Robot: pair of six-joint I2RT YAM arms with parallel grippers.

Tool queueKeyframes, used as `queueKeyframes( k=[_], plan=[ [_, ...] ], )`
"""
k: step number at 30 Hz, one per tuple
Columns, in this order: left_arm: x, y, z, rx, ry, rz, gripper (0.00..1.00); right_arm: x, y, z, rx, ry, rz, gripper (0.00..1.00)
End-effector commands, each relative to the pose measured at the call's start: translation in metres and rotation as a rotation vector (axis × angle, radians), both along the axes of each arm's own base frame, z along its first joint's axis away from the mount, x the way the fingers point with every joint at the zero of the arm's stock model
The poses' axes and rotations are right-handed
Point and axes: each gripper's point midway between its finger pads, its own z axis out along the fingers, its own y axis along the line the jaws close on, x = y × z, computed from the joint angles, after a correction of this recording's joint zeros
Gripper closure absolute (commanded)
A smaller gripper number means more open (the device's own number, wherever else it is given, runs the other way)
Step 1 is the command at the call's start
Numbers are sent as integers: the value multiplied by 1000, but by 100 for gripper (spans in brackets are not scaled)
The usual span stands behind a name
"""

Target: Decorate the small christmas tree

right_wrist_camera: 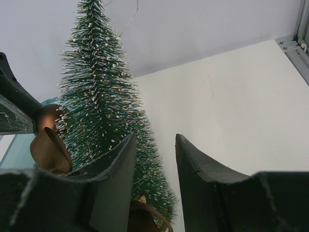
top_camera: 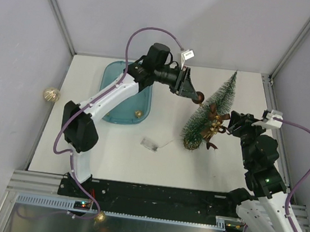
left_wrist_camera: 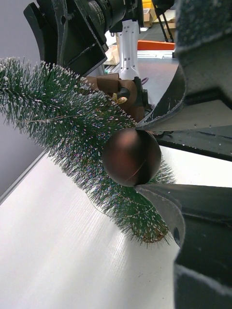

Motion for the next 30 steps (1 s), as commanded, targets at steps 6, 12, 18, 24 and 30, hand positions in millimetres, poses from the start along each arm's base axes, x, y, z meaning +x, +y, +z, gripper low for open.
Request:
queueKeyframes(
  k=[6,12,18,24,30],
  plan=[
    [-3,-10,9,-17,-16,-9,73,1,0,9,9,-38,1,59],
    [1,-12,4,-5,-34,5,73,1,0,9,10,-40,2,60],
    [6,-13,2,3,-52,18,74,2,1,8,12,-40,5,61],
    [9,-10,-6,22,-48,40,76,2,1,8,13,-42,5,63],
    [6,-6,-20,46,-12,54,77,2,1,7,13,-44,7,63]
  ],
)
